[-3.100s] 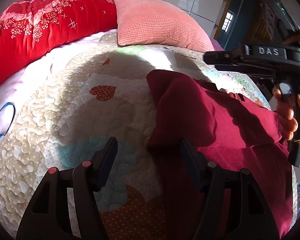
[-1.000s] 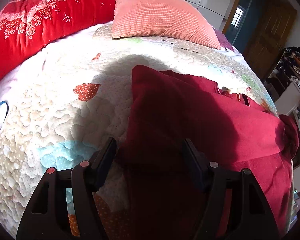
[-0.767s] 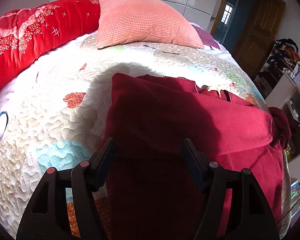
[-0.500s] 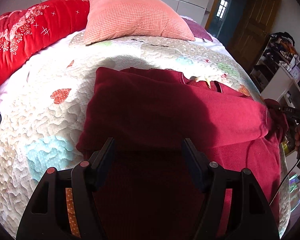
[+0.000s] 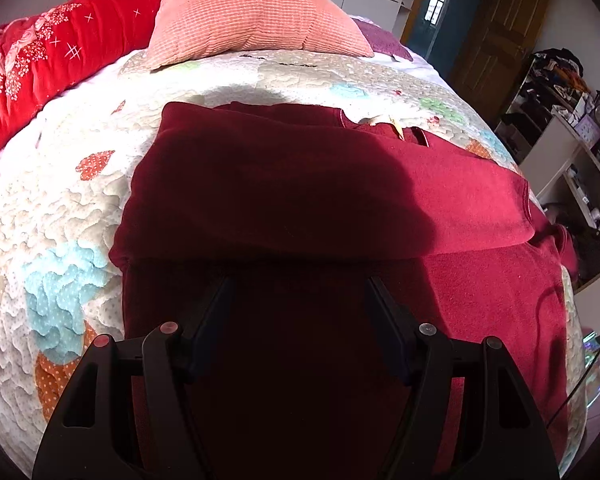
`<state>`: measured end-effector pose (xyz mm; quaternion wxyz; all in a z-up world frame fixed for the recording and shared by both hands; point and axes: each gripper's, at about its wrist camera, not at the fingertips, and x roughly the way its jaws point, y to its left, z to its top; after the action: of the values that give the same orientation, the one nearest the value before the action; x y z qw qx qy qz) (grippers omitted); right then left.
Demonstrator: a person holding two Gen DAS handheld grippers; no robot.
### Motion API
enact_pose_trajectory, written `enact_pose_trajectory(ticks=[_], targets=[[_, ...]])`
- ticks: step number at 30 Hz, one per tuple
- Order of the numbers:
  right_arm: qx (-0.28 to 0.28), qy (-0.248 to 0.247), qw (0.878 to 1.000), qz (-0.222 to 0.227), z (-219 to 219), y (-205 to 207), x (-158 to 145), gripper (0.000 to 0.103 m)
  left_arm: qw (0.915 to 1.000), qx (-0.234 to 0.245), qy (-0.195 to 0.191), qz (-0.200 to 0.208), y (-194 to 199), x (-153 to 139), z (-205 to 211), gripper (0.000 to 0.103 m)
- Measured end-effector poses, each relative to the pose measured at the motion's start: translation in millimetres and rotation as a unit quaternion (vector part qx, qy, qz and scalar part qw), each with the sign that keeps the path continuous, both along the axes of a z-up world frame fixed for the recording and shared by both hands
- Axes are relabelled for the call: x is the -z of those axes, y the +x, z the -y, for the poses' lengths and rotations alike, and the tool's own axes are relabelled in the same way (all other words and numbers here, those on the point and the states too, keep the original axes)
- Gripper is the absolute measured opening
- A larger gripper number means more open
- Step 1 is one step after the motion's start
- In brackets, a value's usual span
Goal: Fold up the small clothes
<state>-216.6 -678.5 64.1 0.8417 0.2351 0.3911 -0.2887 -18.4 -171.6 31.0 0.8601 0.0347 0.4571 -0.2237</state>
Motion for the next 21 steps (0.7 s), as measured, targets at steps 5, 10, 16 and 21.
enact_pose_trajectory(ticks=[5,10,16,21], targets=[[-0.034,0.107,0.994,0.004,1.9,24.7,22.9,0.059,0.9994,0.007,0.019,0.028,-10.3,8.2,6.0,0.073],[0.008,0.191,0.982,0.007,16.3,44.4,59.8,0.059,0.9983,0.013,0.036,0.043,-14.1,11.9,12.7,0.079],[0.009,0.258,0.966,0.027,27.0,63.8,89.1,0.059,0.9989,0.016,0.025,0.035,-10.1,14.6,12.2,0.083],[-0.03,0.183,0.982,0.032,16.4,51.9,61.4,0.006,0.9988,0.017,0.025,0.038,-11.2,15.2,13.0,0.084]])
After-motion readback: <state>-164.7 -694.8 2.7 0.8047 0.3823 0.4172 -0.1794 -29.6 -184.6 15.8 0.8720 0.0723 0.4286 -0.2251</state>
